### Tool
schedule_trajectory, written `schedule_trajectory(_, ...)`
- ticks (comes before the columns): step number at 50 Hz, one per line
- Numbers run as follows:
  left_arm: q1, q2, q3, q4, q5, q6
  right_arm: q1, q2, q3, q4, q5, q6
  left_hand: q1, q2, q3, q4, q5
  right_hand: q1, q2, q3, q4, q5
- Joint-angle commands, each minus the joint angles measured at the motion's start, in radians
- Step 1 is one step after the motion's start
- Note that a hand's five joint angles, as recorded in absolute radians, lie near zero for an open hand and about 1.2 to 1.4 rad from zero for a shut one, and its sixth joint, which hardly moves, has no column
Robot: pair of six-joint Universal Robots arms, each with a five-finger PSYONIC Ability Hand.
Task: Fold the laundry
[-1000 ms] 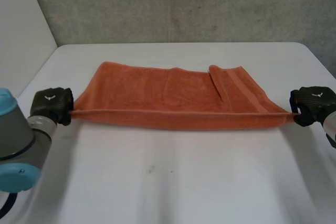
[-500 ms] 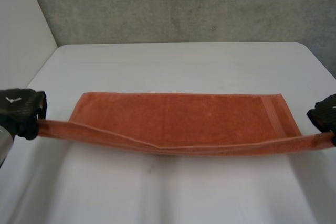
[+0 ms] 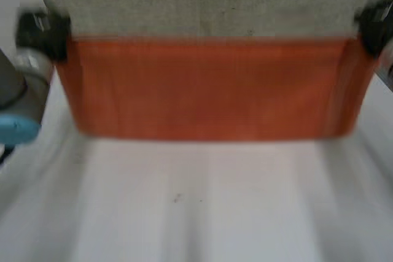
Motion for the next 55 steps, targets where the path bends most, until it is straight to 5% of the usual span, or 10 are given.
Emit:
schedule_trajectory(1, -0.015, 0.106, 0.18, 0.31, -0.01, -0.014, 0.005, -0.186, -0.139, -0.248, 0.021, 0.164, 0.195, 0.178, 0.18, 0.179, 0.192, 0.409, 0.213, 0.209, 0.204, 0.234)
schedule_trajectory(16, 0.003, 0.088, -0.098, 0.216, -0.002, -0.093, 0.002, -0.197, 0.25, -0.2, -0.04, 0.151, 0.195, 0.178, 0.18, 0.179, 0.192, 0.409, 0.213, 0.209, 0.204, 0.234)
schedule_trajectory(28, -0.005, -0.131, -0.317, 0.246, 0.001, -0.127, 0.006, 0.037, 0.434, -0.221, -0.076, 0.151, 0.195, 0.178, 0.18, 0.179, 0.192, 0.409, 0.213, 0.209, 0.204, 0.234)
schedule_trajectory(37, 0.006, -0.046, -0.463, 0.187, -0.007, -0.122, -0.004, -0.018, 0.526, -0.099, -0.074, 0.073, 0.195, 0.178, 0.18, 0.179, 0.192, 0.409, 0.213, 0.209, 0.204, 0.234)
schedule_trajectory(50, 0.104, 0.33, -0.602, -0.461, 0.005, -0.057, -0.188, -0.293, 0.566, 0.513, -0.089, -0.326, 0.195, 0.178, 0.18, 0.179, 0.192, 0.409, 0.213, 0.209, 0.204, 0.234)
schedule_trajectory(55, 0.095, 0.319, -0.579, -0.402, 0.006, -0.05, -0.196, -0.282, 0.554, 0.436, -0.099, -0.33, 0.195, 0.178, 0.18, 0.179, 0.192, 0.409, 0.213, 0.209, 0.204, 0.234)
